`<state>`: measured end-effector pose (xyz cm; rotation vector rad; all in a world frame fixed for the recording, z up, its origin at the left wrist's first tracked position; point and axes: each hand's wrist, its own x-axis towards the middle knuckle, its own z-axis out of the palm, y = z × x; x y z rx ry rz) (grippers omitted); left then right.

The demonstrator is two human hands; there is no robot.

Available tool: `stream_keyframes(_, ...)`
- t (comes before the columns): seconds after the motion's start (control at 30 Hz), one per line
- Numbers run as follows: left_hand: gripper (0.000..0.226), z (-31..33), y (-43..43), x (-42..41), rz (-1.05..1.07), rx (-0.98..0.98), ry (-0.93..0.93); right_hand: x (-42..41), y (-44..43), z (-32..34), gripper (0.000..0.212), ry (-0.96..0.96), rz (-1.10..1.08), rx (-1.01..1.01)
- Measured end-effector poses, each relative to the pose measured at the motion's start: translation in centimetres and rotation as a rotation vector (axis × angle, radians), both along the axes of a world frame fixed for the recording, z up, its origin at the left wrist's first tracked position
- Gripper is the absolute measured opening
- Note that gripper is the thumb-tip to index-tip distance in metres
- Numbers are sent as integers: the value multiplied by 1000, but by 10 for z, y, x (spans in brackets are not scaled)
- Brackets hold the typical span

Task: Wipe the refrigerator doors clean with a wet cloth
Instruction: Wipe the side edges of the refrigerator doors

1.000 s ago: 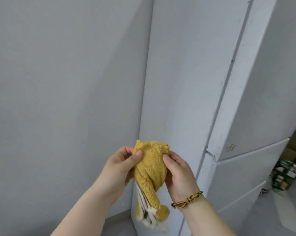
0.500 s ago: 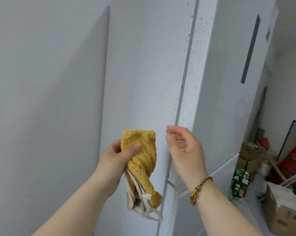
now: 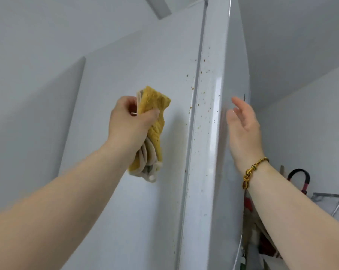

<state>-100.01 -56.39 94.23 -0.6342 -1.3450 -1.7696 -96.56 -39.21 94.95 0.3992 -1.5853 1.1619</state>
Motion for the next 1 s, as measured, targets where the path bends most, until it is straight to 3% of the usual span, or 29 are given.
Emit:
stream_keyframes(0.17,28,84,19,-22,88,-20,246,-12,-17,23,38,2,56,-95)
stream_keyframes(0.3,19,123,45,-32,39,-69,380,-21,-19,20,37,32,28,-124)
stream_keyframes(0.57,28,98,60,-54,253,-357,664,-21,-19,20,37,35,-38,-119)
stream_keyframes(0.73,40,78,42,-70,452,-500,1002,-21,-19,20,36,35,-21,-118)
stream_keyframes(0.83,38,103,38,-58,556,-487,935,-21,-18,20,37,27,5,-121)
stream_keyframes(1.0,11,181,41,-26,311,-262,484,-22,-14,20,38,16,38,-107)
